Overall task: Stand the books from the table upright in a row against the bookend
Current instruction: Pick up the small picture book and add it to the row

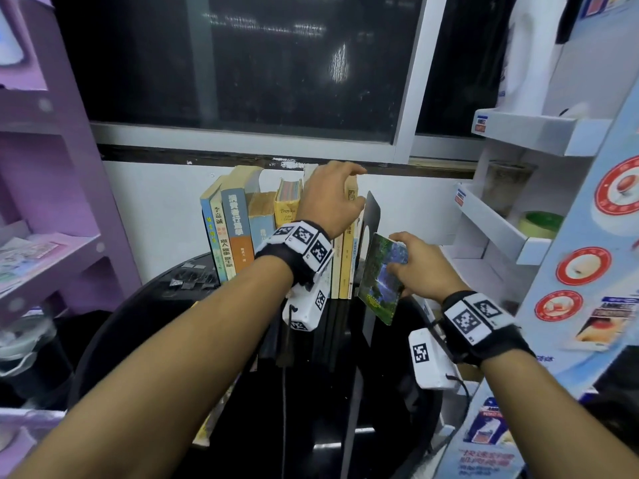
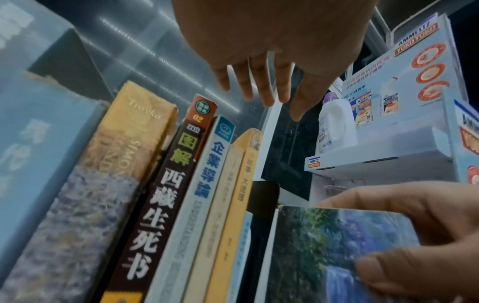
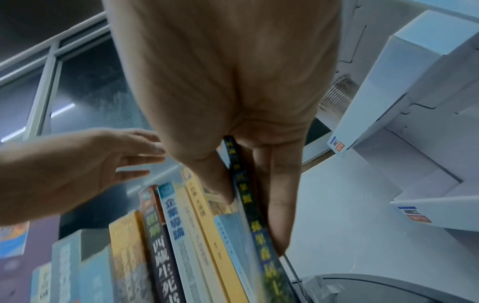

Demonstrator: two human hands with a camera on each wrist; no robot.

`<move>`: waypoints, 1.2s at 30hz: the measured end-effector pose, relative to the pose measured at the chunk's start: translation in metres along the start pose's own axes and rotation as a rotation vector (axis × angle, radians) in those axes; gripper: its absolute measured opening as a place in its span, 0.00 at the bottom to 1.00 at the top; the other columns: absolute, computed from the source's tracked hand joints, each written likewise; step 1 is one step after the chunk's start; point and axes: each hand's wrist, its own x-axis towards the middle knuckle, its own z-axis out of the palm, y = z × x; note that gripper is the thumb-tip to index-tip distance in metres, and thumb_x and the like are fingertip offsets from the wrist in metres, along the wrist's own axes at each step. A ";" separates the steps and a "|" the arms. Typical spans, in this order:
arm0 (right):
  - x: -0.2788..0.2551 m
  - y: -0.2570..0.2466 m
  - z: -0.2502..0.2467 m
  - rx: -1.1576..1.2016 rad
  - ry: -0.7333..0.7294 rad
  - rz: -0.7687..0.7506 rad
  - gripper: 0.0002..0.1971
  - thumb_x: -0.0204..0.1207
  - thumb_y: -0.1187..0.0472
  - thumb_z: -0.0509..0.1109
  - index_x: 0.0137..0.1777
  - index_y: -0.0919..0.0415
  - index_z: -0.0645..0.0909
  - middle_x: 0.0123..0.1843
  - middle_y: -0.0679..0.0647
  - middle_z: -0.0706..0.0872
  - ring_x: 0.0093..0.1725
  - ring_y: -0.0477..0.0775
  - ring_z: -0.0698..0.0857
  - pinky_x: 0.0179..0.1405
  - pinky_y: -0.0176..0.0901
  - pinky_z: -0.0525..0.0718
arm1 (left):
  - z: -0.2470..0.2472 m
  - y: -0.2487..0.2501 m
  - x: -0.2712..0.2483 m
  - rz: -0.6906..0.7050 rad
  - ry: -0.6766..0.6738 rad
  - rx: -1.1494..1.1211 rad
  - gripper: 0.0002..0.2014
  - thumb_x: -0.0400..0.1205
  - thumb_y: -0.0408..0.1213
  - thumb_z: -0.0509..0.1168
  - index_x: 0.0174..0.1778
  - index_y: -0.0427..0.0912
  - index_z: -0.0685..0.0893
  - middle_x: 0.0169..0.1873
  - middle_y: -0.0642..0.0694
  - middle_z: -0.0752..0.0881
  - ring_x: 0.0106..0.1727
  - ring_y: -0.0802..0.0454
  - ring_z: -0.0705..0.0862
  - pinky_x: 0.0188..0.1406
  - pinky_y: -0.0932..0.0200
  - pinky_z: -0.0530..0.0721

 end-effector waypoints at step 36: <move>0.048 -0.006 0.061 0.063 -0.118 -0.072 0.36 0.80 0.70 0.68 0.83 0.51 0.55 0.70 0.60 0.81 0.64 0.57 0.85 0.54 0.40 0.82 | 0.017 -0.050 0.014 0.125 -0.141 0.376 0.23 0.76 0.55 0.69 0.65 0.55 0.75 0.63 0.54 0.84 0.65 0.51 0.76 0.68 0.52 0.62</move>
